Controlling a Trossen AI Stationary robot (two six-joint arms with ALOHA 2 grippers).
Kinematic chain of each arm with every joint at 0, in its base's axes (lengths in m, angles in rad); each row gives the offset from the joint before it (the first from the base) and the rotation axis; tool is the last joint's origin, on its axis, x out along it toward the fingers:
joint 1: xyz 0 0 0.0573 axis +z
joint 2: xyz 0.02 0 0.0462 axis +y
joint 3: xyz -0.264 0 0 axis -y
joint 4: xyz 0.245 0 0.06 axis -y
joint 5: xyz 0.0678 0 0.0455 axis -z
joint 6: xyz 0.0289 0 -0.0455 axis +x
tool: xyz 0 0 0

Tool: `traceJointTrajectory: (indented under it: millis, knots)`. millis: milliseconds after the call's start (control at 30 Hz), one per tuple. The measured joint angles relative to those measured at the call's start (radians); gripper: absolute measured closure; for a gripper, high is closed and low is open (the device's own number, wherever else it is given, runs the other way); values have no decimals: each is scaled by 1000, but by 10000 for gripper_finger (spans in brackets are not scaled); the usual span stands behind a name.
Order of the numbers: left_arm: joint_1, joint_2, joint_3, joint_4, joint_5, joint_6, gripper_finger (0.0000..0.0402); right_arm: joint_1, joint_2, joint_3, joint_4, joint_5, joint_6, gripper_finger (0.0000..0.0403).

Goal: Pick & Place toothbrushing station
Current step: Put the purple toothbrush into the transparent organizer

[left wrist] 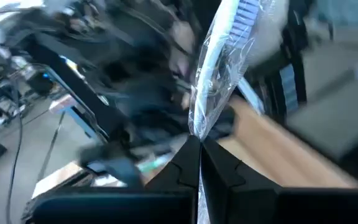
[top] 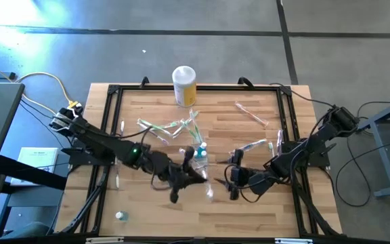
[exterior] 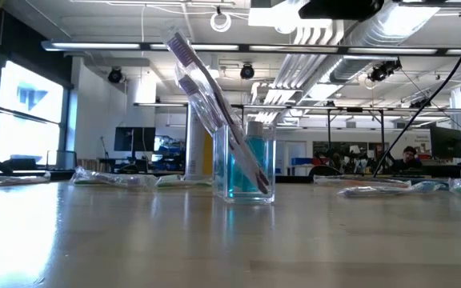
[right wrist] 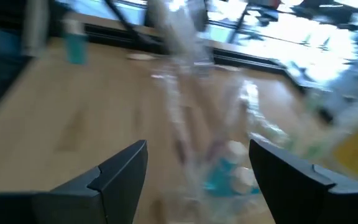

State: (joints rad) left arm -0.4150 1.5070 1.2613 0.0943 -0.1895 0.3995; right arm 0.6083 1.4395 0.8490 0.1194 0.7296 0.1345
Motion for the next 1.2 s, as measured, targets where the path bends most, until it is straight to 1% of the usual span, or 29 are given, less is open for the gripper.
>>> traceJointTrajectory:
  millis: [67, 133, 200, 267, 333, 367, 433, 500, 533, 600, 700, 767, 933, 1200]
  knots:
    - [15, 0, 1, 39, 25, -67, 401, 9, 0, 0, 26, -101, -1, 128]
    - [30, 0, 1, 43, 48, -119, 401, 15, 0, 0, 53, -189, -18, 128]
    - [38, 0, 1, 31, 56, -148, 401, 23, 0, 0, 63, -204, -32, 128]
    - [38, 0, 1, 24, 67, -154, 401, 39, -1, 0, 88, -142, -60, 131]
    - [35, 0, 1, 23, 75, -150, 401, 59, -3, 0, 154, -28, -125, 137]
    - [31, 0, 1, 23, 86, -146, 401, 70, -3, 0, 203, 36, -177, 140]
    - [26, 0, 1, 23, 108, -145, 402, 93, -3, 0, 324, 133, -305, 147]
    - [28, 0, 1, 20, 115, -145, 402, 109, -5, 0, 458, 152, -441, 153]
    - [28, 0, 1, 16, 116, -145, 402, 114, -5, 0, 508, 140, -491, 156]
    - [29, 0, 1, 9, 116, -146, 402, 118, -5, 0, 565, 72, -547, 159]
    - [29, 0, 1, 8, 112, -146, 402, 111, -5, 0, 596, -35, -575, 159]
    - [29, 0, 1, 9, 112, -146, 402, 96, -5, 0, 605, -86, -584, 159]
    - [29, 0, 1, 8, 82, -147, 402, 41, -5, 0, 640, -166, -584, 159]
    - [30, 0, 1, -1, 42, -143, 402, -35, -5, 16, 641, -342, -584, 159]
